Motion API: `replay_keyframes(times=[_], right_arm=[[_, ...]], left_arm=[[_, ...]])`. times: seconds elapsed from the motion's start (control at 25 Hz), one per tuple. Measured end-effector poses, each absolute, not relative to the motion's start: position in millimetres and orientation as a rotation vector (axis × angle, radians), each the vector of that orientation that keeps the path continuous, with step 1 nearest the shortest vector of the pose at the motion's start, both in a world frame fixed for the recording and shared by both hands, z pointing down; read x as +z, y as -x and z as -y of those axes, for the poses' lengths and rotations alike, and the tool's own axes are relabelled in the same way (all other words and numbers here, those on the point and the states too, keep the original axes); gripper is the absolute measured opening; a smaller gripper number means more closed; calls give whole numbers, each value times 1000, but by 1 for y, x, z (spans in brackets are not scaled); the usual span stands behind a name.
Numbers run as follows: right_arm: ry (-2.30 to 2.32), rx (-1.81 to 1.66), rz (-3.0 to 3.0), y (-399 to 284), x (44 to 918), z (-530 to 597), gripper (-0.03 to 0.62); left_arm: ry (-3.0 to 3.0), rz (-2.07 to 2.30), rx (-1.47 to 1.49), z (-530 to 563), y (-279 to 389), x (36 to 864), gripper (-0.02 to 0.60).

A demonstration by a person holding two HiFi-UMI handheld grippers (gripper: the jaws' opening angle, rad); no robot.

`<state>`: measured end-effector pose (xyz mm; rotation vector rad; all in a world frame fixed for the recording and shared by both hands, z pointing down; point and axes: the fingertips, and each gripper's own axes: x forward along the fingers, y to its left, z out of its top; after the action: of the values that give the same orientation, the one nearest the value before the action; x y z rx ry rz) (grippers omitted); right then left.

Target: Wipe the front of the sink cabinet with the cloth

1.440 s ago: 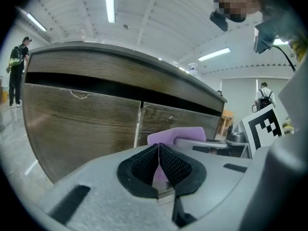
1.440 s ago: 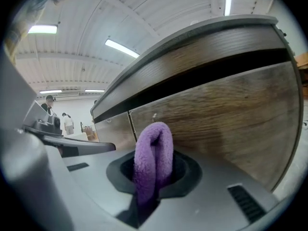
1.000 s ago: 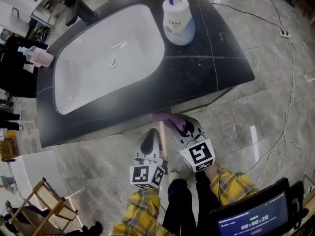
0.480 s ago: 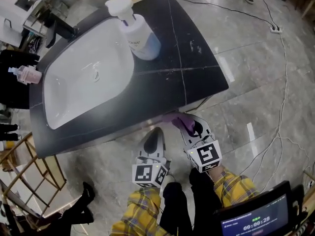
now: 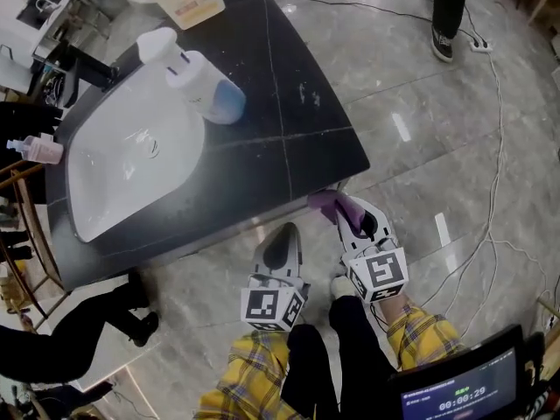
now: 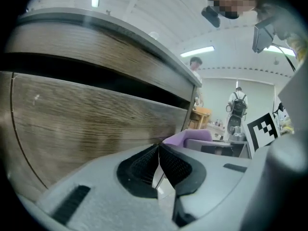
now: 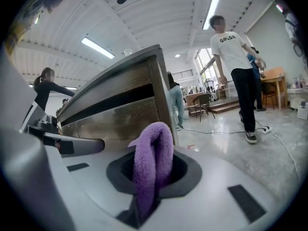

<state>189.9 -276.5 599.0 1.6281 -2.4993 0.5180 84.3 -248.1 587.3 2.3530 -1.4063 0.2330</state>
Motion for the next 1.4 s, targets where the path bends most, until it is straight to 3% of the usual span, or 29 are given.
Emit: replay_keyframes(times=[0.32,0.96,1.4], right_arm=[[-1702,600,2462,-211,594,259,44],[-1284,672,2595,-31,615,178,44],[-1159,634,2633,52,646,181,44]], left_arm=[[-2358,1410,227,241,-89,576,8],[-2247,1564,277,190,48,579,8],[-2153,1655,286,168,128,615,8]])
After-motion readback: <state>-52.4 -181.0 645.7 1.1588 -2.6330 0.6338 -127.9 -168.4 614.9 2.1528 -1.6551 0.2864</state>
